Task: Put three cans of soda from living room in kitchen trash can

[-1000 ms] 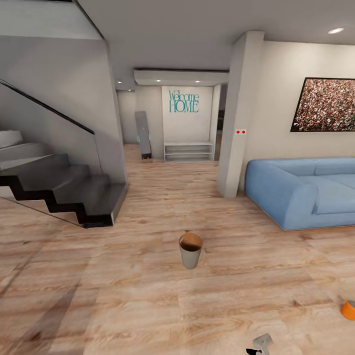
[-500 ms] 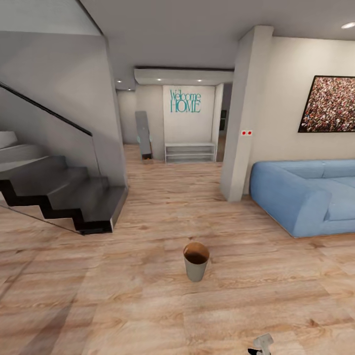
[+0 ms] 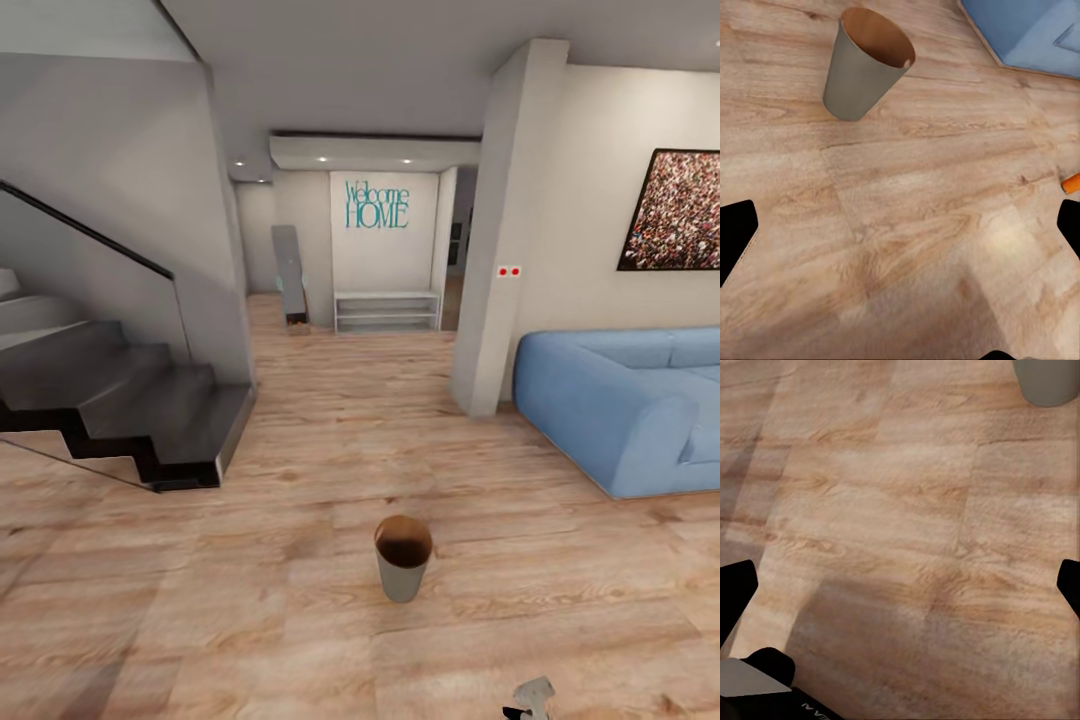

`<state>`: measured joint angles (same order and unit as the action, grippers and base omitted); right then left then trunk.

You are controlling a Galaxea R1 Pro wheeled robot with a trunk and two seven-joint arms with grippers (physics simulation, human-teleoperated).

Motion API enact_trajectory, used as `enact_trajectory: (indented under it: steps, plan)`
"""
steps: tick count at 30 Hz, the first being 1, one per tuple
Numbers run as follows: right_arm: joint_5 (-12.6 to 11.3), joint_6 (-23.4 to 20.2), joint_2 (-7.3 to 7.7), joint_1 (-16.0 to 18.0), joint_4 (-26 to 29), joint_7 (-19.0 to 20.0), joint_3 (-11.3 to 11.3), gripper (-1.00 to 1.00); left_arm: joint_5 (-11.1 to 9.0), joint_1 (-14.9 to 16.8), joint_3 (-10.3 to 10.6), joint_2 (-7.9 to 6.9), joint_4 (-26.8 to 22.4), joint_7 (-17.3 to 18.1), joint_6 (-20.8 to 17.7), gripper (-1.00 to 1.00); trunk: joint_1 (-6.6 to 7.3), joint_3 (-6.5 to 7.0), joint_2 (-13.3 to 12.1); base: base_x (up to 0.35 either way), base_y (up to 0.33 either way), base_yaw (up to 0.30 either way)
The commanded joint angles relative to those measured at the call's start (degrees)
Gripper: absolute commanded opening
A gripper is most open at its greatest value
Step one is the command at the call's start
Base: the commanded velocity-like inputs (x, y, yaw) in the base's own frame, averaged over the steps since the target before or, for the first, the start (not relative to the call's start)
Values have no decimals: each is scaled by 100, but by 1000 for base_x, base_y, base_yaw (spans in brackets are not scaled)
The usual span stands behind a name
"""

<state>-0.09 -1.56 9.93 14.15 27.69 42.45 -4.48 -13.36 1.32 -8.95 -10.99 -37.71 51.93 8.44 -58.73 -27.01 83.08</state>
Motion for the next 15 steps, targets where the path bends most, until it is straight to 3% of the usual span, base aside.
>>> enact_trajectory:
  steps: [1,15]
  plan:
    - [0,1,0,0,0,0,0,100,0,0,0,0,0,0,0,100,0,0,0,343,1,0]
    - [0,-2,0,0,0,0,0,100,0,0,-1,0,0,-7,0,100,0,0,0,343,0,0]
